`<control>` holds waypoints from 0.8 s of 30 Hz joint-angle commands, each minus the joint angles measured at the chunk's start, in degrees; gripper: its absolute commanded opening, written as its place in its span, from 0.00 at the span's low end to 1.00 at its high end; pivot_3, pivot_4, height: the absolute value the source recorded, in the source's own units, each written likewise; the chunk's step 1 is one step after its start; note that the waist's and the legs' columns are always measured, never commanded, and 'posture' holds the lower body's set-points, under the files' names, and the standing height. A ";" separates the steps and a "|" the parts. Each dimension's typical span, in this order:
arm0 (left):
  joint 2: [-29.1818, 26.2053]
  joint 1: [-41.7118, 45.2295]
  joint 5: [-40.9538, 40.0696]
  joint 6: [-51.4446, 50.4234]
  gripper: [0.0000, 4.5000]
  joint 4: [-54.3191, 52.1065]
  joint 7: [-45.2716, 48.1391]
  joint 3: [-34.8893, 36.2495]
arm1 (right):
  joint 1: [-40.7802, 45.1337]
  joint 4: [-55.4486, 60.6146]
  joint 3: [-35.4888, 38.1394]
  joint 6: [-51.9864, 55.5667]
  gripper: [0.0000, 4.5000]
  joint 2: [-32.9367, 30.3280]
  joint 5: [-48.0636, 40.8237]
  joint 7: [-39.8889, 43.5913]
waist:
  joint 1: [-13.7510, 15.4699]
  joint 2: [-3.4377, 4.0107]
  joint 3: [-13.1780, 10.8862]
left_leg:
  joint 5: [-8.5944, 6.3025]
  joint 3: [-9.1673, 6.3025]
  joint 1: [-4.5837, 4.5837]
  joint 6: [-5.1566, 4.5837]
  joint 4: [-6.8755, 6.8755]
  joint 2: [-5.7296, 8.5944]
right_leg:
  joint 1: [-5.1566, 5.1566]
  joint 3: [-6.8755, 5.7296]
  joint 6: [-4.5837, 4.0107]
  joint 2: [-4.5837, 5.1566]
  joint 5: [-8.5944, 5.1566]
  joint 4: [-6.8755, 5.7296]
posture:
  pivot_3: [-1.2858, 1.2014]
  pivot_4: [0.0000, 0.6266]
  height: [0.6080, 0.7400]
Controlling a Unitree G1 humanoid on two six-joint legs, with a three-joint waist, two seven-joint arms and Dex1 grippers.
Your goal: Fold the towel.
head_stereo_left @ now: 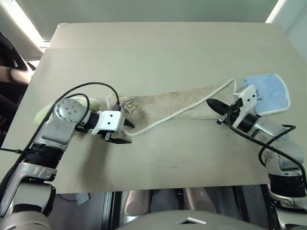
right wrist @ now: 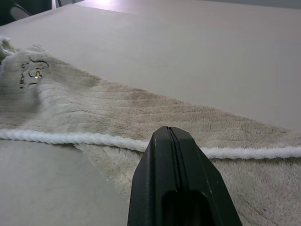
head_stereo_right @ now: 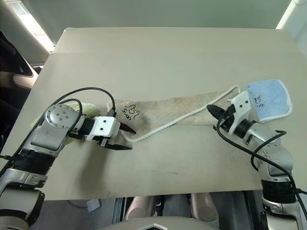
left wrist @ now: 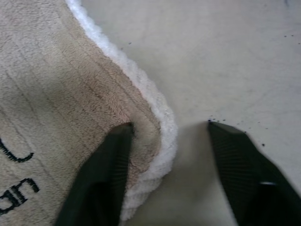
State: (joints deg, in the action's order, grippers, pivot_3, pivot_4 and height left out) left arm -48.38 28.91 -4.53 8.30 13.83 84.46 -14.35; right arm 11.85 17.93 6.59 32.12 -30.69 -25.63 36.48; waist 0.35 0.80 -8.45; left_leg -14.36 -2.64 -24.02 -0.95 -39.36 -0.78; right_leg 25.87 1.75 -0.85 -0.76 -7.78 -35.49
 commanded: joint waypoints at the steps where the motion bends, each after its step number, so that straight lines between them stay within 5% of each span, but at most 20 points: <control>1: 0.41 0.35 0.37 0.19 0.35 -0.29 -1.62 0.80 | -0.08 2.42 2.08 -0.08 0.00 -0.93 -1.11 -0.13 | 0.00 0.00 0.00 | 0.02 -0.01 0.00 -0.02 -0.04 0.00 | -0.04 0.00 0.05 0.00 0.04 0.04 | 0.52 0.24 0.97; 6: -0.15 -0.61 0.12 0.57 0.00 -0.40 -2.54 1.37 | 2.29 0.45 1.24 -0.39 0.00 -1.33 -0.67 0.40 | -0.28 0.00 0.00 | 0.04 -0.01 0.00 -0.04 -0.27 0.00 | -0.08 0.00 0.49 -0.04 -0.07 0.09 | 0.52 0.24 0.97; 16: -2.46 -5.41 -5.96 -3.03 0.00 -7.67 -3.12 5.88 | 5.63 -2.18 1.06 -2.26 0.00 -2.16 1.26 -0.04 | -0.53 0.00 0.00 | -0.03 0.01 -0.06 0.06 -0.25 0.00 | -0.04 0.01 0.15 -0.04 0.10 0.17 | 0.52 0.24 0.97; 24: -8.83 -14.36 -10.56 -8.79 0.00 -16.98 -2.82 11.46 | 12.23 -15.29 -1.44 -13.18 0.00 -8.81 12.56 0.60 | -0.77 0.01 0.00 | -0.08 -0.01 -0.19 0.09 -0.14 -0.01 | 0.16 0.03 0.10 -0.05 0.11 0.24 | 0.52 0.24 0.97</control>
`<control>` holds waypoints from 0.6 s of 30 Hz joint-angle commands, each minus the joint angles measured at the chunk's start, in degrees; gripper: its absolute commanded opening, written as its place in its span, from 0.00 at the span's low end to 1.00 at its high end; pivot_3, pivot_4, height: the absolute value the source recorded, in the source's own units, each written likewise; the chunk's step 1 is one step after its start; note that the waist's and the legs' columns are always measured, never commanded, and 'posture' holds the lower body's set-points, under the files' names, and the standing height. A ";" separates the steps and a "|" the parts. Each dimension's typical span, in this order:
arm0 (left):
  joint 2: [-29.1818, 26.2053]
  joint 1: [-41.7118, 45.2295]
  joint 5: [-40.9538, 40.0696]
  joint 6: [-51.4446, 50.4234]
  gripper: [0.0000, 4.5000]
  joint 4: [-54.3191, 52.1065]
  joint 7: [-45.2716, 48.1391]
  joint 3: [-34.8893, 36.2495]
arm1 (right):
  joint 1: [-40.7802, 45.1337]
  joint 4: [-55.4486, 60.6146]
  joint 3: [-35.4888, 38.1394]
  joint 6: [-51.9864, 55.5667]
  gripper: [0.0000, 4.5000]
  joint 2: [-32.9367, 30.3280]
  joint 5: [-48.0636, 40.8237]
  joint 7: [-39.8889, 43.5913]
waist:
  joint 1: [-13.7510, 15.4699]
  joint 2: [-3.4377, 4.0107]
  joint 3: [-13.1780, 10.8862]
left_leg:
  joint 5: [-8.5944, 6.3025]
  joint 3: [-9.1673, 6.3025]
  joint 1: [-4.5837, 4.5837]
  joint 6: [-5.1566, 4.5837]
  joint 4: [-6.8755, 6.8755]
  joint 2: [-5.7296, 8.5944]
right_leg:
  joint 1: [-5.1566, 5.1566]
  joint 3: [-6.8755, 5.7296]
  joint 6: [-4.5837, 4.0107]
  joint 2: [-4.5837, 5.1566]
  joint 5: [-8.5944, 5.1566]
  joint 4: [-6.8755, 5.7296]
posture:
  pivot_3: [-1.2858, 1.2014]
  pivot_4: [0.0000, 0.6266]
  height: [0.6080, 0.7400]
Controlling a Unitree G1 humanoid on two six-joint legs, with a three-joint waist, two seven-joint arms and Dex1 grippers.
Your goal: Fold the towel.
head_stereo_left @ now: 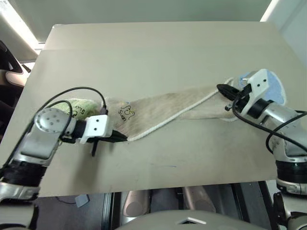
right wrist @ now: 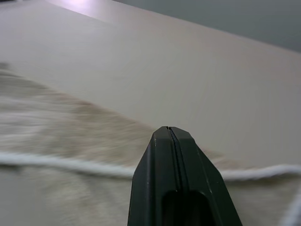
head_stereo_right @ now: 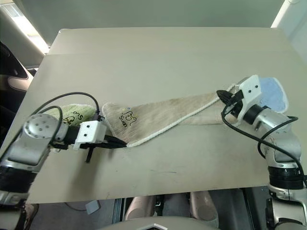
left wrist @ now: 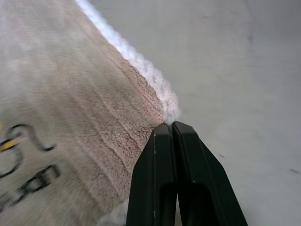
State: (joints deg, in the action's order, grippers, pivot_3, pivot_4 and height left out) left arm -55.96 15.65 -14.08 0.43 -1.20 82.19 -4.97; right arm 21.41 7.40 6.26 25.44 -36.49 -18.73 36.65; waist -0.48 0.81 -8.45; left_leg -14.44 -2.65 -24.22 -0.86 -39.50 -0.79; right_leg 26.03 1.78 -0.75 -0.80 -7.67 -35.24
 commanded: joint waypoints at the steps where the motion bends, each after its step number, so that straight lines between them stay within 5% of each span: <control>1: -1.38 -1.37 -0.80 -1.35 0.05 -1.92 -0.96 2.34 | 3.87 -7.90 -2.39 -9.36 0.00 -4.24 8.01 1.30 | 0.13 0.01 -0.01 | 0.00 0.00 0.00 0.00 0.00 0.00 | 0.01 0.00 -0.02 0.00 0.01 -0.01 | 0.52 0.24 0.97; 9: -1.36 -2.92 0.06 -0.92 0.63 -2.92 -3.44 3.33 | 10.64 -24.51 -8.55 -26.49 0.00 -9.03 18.94 5.52 | 0.01 0.02 -0.01 | -0.02 0.02 -0.08 0.03 0.14 0.00 | 0.28 0.01 -0.17 0.01 0.05 -0.11 | 0.52 0.24 0.97; 18: -1.45 -4.53 -0.73 -1.44 0.63 -4.86 -3.48 3.31 | 17.12 -37.66 -13.72 -41.81 0.00 -11.19 27.96 6.01 | -0.02 0.03 -0.02 | -0.02 0.04 -0.03 0.03 0.37 -0.06 | 0.37 -0.05 -0.08 0.01 0.13 -0.20 | 0.52 0.24 0.97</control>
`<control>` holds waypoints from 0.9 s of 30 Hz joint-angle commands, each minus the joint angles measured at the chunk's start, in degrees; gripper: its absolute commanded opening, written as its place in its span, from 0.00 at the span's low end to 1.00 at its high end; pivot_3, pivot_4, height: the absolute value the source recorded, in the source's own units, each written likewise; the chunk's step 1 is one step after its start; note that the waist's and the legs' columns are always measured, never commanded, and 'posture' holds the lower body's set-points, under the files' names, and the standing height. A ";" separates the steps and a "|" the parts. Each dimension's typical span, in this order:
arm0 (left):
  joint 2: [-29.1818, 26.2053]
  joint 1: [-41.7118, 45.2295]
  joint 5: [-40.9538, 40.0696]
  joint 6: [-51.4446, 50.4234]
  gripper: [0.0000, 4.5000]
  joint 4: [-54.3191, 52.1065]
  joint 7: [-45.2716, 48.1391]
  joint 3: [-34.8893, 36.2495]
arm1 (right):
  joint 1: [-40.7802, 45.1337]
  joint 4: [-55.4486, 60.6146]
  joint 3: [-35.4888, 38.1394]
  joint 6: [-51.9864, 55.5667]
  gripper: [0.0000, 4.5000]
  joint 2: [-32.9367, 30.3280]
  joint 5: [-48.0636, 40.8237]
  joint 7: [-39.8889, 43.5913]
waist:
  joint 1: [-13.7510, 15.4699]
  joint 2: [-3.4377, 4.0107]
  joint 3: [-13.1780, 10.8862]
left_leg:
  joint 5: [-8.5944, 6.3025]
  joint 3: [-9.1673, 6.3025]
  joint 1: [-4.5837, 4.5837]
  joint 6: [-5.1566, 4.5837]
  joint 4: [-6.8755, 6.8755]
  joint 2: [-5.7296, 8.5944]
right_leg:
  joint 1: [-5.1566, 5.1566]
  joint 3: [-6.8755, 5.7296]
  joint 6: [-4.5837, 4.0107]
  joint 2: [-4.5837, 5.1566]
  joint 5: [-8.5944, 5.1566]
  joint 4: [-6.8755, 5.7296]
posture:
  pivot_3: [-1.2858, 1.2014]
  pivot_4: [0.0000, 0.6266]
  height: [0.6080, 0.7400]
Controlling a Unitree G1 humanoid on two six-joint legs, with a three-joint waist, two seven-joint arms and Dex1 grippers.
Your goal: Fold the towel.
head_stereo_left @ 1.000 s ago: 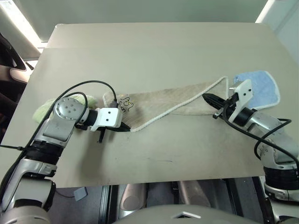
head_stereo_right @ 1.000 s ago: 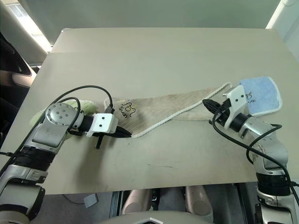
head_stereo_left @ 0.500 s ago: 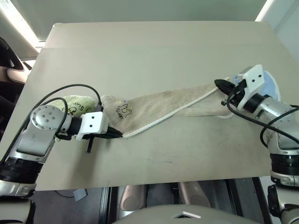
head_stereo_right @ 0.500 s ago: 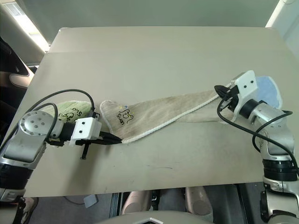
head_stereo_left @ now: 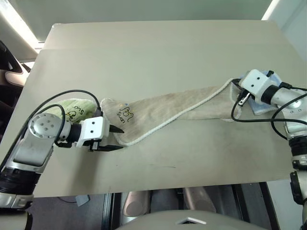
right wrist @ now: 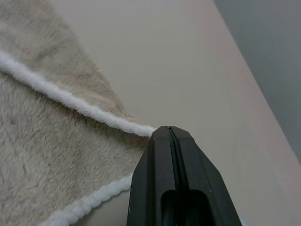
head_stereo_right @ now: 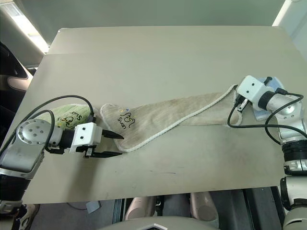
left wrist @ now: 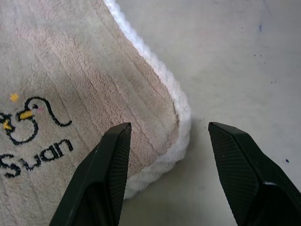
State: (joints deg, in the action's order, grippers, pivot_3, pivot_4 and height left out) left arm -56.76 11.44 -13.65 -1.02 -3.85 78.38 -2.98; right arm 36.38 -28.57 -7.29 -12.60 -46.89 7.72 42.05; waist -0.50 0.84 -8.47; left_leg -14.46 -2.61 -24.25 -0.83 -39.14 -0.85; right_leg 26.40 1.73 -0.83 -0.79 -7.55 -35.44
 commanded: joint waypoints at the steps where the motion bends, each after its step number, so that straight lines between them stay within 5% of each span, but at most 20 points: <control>1: -0.67 -0.43 -1.05 0.34 0.67 -2.42 0.43 1.21 | 2.59 -2.11 -0.13 -4.13 0.00 -0.51 1.47 0.62 | 0.02 0.01 0.00 | 0.00 0.00 0.00 0.00 0.00 0.00 | 0.01 0.00 0.01 0.00 0.00 0.00 | 0.52 0.24 0.97; 4: -0.80 -0.45 0.82 2.31 0.83 -2.07 0.18 0.44 | 3.16 -2.55 -0.01 -4.69 0.00 0.27 1.55 0.66 | -0.05 0.01 -0.01 | 0.00 0.02 0.00 0.00 0.00 0.00 | 0.02 0.00 0.00 0.00 0.00 -0.01 | 0.52 0.24 0.97; 15: -0.15 3.39 6.04 7.03 0.83 2.42 1.30 -3.89 | 2.22 -0.77 0.52 -4.23 0.00 1.56 1.12 0.78 | -0.06 0.01 -0.01 | 0.01 0.04 0.00 -0.02 -0.05 -0.01 | -0.01 0.01 -0.08 0.01 0.02 -0.03 | 0.52 0.24 0.97; 18: 1.70 7.55 10.42 10.34 0.70 6.79 0.64 -7.33 | 0.50 2.17 1.32 -3.23 0.00 1.75 -0.16 1.12 | 0.19 0.01 -0.01 | 0.02 0.03 0.01 -0.03 -0.04 -0.01 | -0.01 -0.01 -0.07 0.02 0.02 -0.04 | 0.52 0.24 0.97; 27: 2.84 10.29 11.67 14.05 0.02 10.73 1.30 -9.53 | -3.14 7.06 2.87 -0.59 0.00 0.90 -1.22 1.14 | 0.36 0.13 0.02 | 0.15 0.05 0.21 -0.18 -0.07 -0.01 | -0.31 0.01 -0.29 0.04 0.15 0.01 | 0.52 0.24 0.97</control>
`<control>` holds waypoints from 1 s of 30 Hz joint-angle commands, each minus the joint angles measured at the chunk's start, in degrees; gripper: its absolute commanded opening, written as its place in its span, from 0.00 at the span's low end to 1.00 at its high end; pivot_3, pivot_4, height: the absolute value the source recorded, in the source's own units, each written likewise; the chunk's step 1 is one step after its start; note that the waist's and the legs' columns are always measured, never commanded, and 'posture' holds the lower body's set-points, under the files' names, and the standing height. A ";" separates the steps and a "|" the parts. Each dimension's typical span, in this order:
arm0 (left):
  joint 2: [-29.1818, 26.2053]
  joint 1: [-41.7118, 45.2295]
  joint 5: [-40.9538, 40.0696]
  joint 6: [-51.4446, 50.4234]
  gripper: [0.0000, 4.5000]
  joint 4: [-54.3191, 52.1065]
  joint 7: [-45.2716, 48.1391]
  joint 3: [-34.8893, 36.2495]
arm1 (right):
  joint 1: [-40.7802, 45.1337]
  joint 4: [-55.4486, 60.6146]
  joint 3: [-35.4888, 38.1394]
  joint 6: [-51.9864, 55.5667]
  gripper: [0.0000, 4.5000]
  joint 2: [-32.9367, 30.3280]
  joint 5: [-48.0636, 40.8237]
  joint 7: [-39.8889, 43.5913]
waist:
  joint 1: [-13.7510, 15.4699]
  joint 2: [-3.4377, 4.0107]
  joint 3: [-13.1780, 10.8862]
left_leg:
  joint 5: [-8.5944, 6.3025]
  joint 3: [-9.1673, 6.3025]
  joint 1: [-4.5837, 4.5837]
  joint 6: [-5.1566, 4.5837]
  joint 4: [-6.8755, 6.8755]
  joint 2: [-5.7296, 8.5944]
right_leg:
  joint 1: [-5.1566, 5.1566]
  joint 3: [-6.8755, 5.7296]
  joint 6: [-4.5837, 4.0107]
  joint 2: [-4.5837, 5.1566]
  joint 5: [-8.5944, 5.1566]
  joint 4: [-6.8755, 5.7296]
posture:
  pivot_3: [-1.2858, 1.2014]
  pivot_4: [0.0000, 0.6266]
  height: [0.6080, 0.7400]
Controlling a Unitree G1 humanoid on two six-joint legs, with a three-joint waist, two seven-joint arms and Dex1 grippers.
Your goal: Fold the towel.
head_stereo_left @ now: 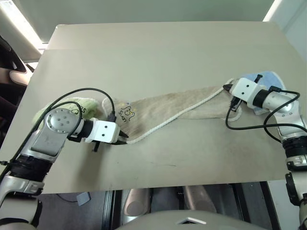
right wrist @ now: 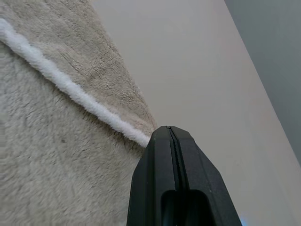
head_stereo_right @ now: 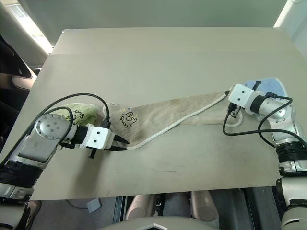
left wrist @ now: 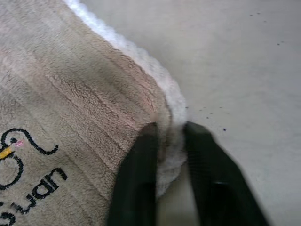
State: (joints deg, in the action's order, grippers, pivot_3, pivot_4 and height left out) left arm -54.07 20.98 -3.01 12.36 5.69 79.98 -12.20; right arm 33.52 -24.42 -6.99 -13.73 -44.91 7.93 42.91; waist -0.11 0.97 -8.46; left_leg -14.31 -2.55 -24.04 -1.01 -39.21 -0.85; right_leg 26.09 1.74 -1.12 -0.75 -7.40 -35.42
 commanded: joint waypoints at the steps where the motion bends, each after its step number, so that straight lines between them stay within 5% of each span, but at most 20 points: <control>1: 0.28 0.81 0.69 0.49 0.02 1.29 -0.07 -0.29 | -0.53 3.19 2.60 0.73 0.00 -1.20 -1.47 0.34 | -0.06 0.00 0.00 | 0.00 -0.01 0.03 -0.01 0.00 0.00 | -0.04 0.00 -0.01 -0.01 0.02 0.01 | 0.52 0.24 0.97; 15: -5.96 -5.05 -9.55 -9.32 0.02 -4.82 1.24 9.77 | 5.99 -9.52 -1.70 -8.00 0.00 -3.62 8.05 -3.88 | -0.55 0.04 0.01 | -0.09 0.02 -0.07 0.13 0.13 -0.02 | 0.09 -0.01 0.50 -0.03 0.11 0.24 | 0.52 0.24 0.97; 19: -6.02 -6.64 -10.76 -10.75 0.00 -6.41 0.00 11.44 | 10.97 -17.38 -4.95 -13.36 0.18 -3.35 13.25 -6.80 | -0.82 0.05 0.00 | -0.11 0.01 -0.08 0.13 0.17 -0.03 | 0.14 -0.01 0.49 -0.03 0.10 0.22 | 0.52 0.24 0.97; 23: -5.99 -7.99 -10.87 -11.39 0.00 -7.97 -0.85 11.93 | 14.52 -22.30 -8.12 -18.70 0.50 -3.65 18.30 -10.46 | -0.84 0.06 -0.01 | -0.11 0.01 -0.07 0.13 0.16 -0.04 | 0.18 -0.02 0.46 -0.02 0.10 0.14 | 0.52 0.24 0.97; 30: -6.00 -9.88 -11.16 -12.24 0.00 -10.12 -2.21 12.22 | 18.00 -27.49 -10.74 -24.40 0.50 -3.81 22.92 -15.77 | -0.86 0.06 -0.01 | -0.11 0.01 -0.07 0.13 0.15 -0.05 | 0.22 -0.03 0.43 -0.02 0.09 0.04 | 0.52 0.24 0.97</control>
State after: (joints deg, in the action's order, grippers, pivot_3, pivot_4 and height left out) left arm -59.60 11.51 -13.41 0.35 -2.62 78.20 -1.99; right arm 49.35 -51.62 -17.60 -36.21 -47.65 29.97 29.29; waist -0.97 1.04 -8.46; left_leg -14.42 -2.54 -24.11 -0.88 -39.06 -0.90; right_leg 26.30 1.72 -0.69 -0.78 -7.30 -35.38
